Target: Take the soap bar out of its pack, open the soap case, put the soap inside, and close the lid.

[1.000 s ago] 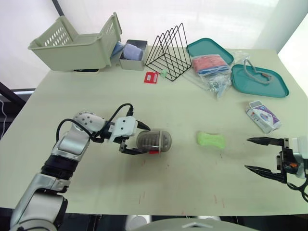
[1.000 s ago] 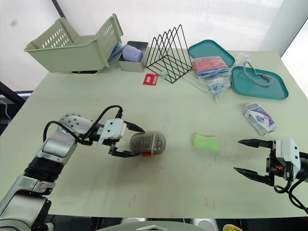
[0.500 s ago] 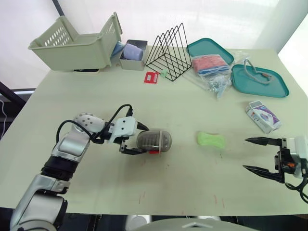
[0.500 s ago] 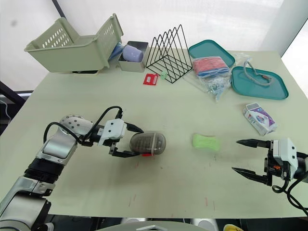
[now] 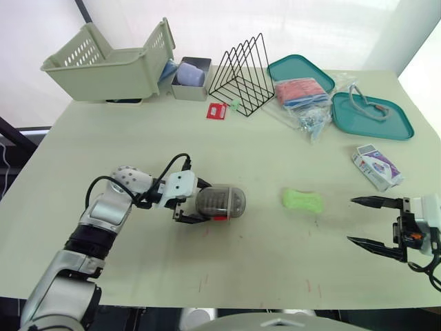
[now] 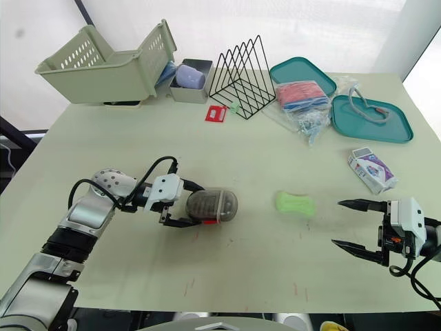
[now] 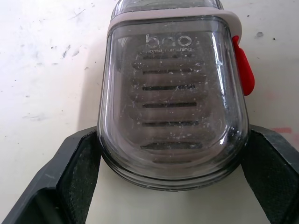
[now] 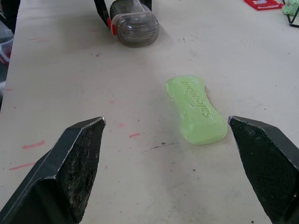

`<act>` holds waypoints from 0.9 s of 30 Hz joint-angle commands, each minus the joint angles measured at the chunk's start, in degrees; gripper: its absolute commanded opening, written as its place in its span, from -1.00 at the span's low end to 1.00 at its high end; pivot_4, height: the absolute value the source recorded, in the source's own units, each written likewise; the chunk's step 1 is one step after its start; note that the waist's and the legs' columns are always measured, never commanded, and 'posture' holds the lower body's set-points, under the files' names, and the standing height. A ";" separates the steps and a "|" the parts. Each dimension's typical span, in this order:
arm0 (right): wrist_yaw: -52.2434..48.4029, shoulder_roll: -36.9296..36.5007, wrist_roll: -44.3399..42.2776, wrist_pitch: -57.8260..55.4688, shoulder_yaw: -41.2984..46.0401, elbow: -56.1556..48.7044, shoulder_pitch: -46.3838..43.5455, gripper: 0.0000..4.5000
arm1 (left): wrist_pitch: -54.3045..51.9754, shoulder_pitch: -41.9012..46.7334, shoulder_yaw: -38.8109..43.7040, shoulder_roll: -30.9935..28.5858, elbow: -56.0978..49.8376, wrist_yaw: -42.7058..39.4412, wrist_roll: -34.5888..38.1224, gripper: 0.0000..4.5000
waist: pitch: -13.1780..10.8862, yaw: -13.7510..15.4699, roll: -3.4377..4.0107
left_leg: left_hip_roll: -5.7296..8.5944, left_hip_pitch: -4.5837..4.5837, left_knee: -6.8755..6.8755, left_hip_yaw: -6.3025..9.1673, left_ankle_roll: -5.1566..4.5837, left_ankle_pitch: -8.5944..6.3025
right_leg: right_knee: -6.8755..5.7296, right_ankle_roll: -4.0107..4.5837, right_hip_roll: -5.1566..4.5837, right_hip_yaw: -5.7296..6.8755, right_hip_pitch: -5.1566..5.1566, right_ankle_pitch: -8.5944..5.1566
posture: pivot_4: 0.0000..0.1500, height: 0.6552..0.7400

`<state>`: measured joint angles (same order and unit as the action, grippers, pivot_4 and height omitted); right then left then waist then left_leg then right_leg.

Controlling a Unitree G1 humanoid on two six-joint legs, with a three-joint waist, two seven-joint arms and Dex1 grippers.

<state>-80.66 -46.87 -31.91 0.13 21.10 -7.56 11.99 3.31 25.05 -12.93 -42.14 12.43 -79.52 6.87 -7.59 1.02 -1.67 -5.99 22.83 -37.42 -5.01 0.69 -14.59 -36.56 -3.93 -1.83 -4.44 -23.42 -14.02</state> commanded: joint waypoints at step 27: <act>-0.08 -1.24 -0.44 -0.43 -0.02 -0.97 -1.16 1.00 | 1.74 2.02 1.55 1.47 -0.93 0.81 1.85 0.53 | 0.00 -0.06 0.00 | 0.00 0.00 0.00 0.00 0.00 0.00 | -0.01 0.00 0.00 0.00 0.00 0.00 | 1.00 1.00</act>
<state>-80.87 -46.91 -31.47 0.12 20.69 -6.85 11.46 4.22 26.33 -12.90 -40.46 13.08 -79.42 8.06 -7.59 0.96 -1.67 -5.99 22.83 -37.43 -5.01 0.69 -14.59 -36.57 -3.93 -1.82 -4.45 -23.41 -14.02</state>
